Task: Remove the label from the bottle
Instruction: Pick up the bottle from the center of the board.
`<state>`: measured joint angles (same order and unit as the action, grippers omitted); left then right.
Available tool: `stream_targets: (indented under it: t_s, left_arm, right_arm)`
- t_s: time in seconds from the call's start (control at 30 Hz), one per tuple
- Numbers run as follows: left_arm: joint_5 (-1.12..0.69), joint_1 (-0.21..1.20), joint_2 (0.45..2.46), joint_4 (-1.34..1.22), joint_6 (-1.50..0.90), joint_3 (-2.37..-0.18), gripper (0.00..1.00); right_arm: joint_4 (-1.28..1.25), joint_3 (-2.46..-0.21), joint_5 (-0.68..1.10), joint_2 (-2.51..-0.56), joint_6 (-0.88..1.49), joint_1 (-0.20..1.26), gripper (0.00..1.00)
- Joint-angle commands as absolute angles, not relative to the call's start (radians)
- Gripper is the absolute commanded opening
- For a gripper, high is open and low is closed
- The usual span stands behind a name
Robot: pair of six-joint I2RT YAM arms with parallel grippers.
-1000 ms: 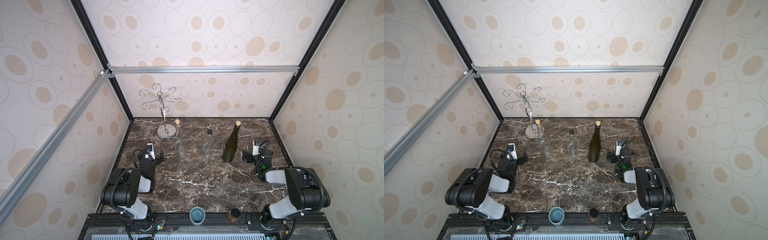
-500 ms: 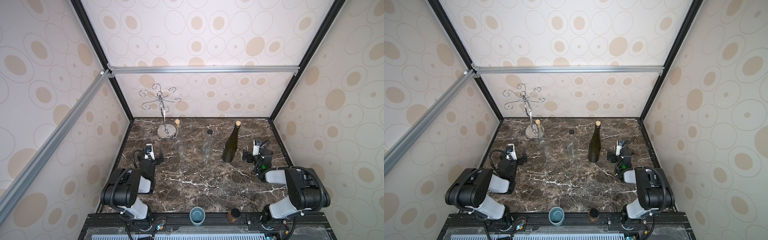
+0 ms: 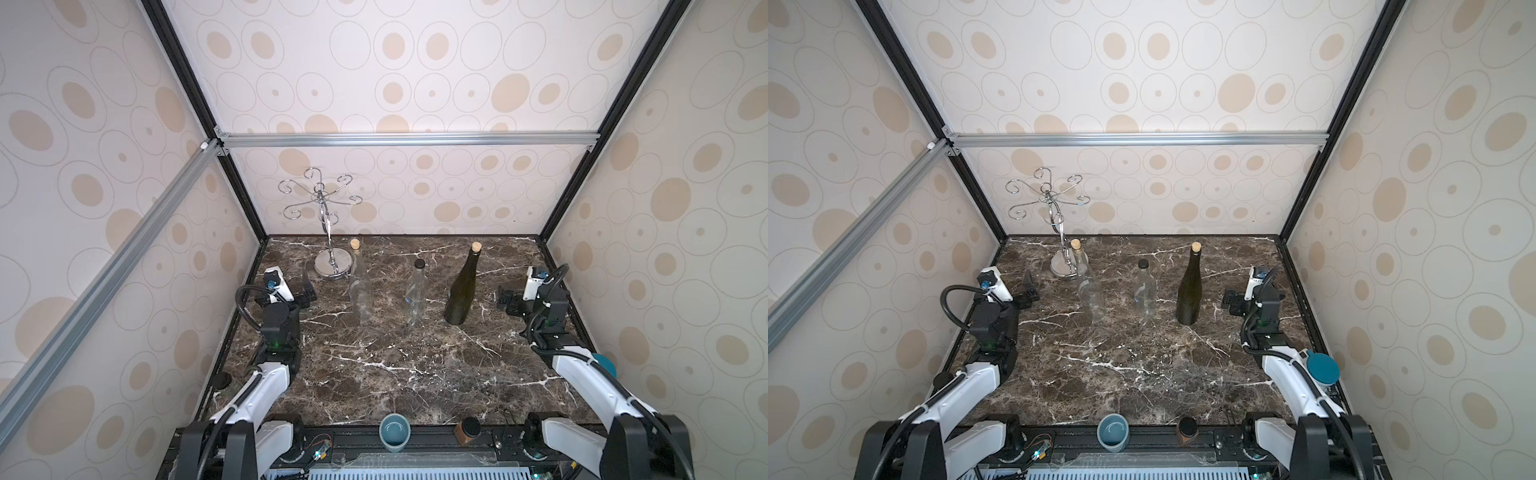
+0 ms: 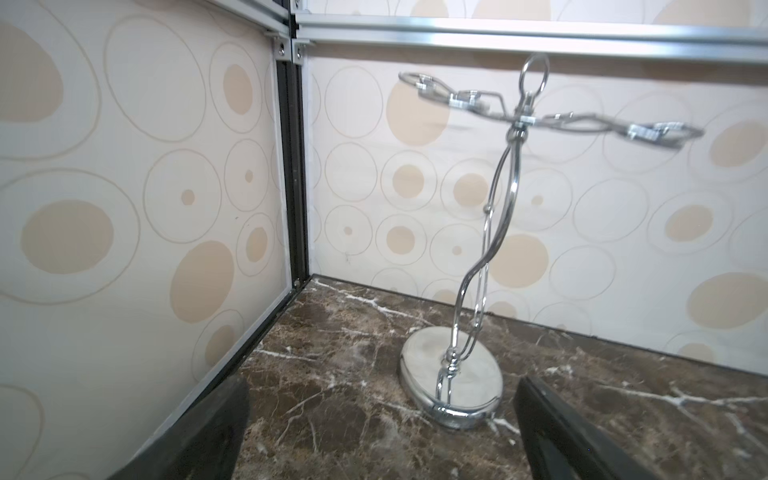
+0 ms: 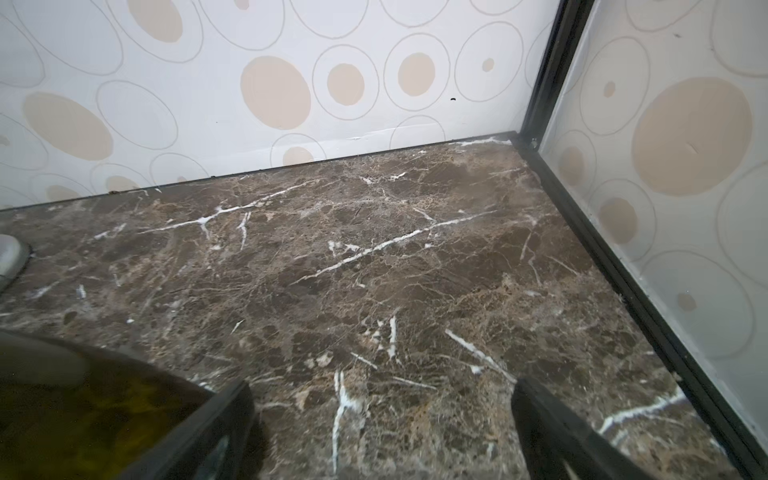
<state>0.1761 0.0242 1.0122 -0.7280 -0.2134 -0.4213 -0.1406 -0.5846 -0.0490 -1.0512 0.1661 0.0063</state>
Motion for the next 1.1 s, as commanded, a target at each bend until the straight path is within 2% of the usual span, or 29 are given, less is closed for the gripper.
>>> stream_targets:
  t_s: [0.0,0.13,0.2,0.33,0.6,0.77,0.93,1.07]
  left_arm:
    - [0.07,0.018,0.911,-0.444,-0.328,-0.477,1.0]
    - [0.023,0.018,0.811,-0.329,-0.403,-0.513,1.0]
    - [0.006,0.018,0.774,-0.273,-0.414,-0.532,1.0]
    - [-0.031,0.018,0.734,-0.179,-0.46,-0.571,1.0]
    - [-0.199,0.018,0.735,-0.098,-0.529,-0.658,1.0]
    - [-0.261,0.018,0.74,-0.133,-0.572,-0.675,1.0]
    - [-0.308,0.021,0.766,-0.14,-0.601,-0.701,1.0]
    - [-0.323,0.028,0.775,-0.118,-0.588,-0.733,1.0]
  right_arm:
    - [0.245,-0.679,-0.023,-0.982,0.264,0.004,1.0]
    - [0.492,-0.793,0.075,-0.933,0.226,0.004,0.99]
    - [0.555,-0.823,0.084,-0.901,0.23,0.003,1.0]
    - [0.66,-0.879,0.23,-0.788,0.186,0.004,1.0]
    - [0.809,-1.051,0.292,-0.787,0.186,0.014,0.87]
    - [0.795,-1.154,0.28,-0.864,0.181,0.081,0.82]
    - [0.768,-1.257,0.141,-0.979,0.137,0.235,0.8]
    - [0.721,-1.321,0.097,-1.07,0.117,0.309,0.76]
